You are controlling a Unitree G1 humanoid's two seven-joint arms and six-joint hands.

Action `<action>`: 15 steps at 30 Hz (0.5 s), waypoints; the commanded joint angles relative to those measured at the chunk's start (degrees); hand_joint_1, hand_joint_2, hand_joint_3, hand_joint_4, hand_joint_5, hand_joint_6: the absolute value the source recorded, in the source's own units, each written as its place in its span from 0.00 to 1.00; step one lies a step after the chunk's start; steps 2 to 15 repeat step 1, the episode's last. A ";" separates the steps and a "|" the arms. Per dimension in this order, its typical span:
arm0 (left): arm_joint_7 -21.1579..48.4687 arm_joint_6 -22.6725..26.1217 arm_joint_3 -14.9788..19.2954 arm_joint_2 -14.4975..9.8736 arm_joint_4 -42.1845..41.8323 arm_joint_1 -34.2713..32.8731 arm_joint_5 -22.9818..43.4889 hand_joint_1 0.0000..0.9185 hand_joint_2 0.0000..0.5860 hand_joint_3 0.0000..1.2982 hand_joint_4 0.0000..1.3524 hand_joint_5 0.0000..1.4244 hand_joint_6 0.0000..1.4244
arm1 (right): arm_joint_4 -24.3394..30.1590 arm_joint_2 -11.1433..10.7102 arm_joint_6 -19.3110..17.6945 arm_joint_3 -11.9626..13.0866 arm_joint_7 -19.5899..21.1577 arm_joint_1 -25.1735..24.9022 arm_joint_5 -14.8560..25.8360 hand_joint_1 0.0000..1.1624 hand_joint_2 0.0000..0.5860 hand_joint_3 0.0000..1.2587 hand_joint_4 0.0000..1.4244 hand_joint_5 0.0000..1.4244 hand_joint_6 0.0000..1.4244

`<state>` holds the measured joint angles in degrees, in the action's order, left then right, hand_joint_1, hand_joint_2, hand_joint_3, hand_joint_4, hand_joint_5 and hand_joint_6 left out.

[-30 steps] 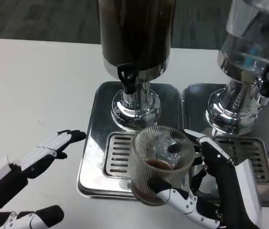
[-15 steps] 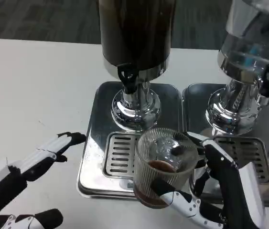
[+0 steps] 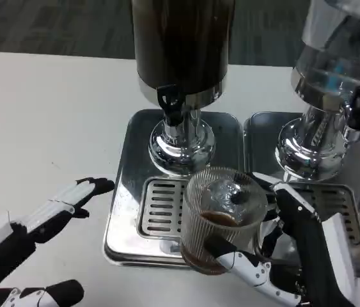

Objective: Grasp the cup under the faucet to collect the drink, then remove the cup.

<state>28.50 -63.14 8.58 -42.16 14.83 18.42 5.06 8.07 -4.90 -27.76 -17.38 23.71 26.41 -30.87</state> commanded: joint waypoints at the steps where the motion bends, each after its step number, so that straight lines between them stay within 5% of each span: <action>1: 0.27 0.24 0.35 -0.36 0.61 0.60 0.46 0.00 0.23 0.04 0.00 0.00 0.17 | 1.03 0.60 -2.80 0.29 0.32 -1.32 0.76 0.64 0.33 0.41 0.42 0.59 0.79; 15: 0.27 0.24 0.35 -0.36 0.61 0.60 0.46 0.00 0.23 0.04 0.00 0.00 0.17 | 1.03 0.60 -2.80 0.29 0.32 -1.32 0.76 0.64 0.33 0.41 0.42 0.59 0.79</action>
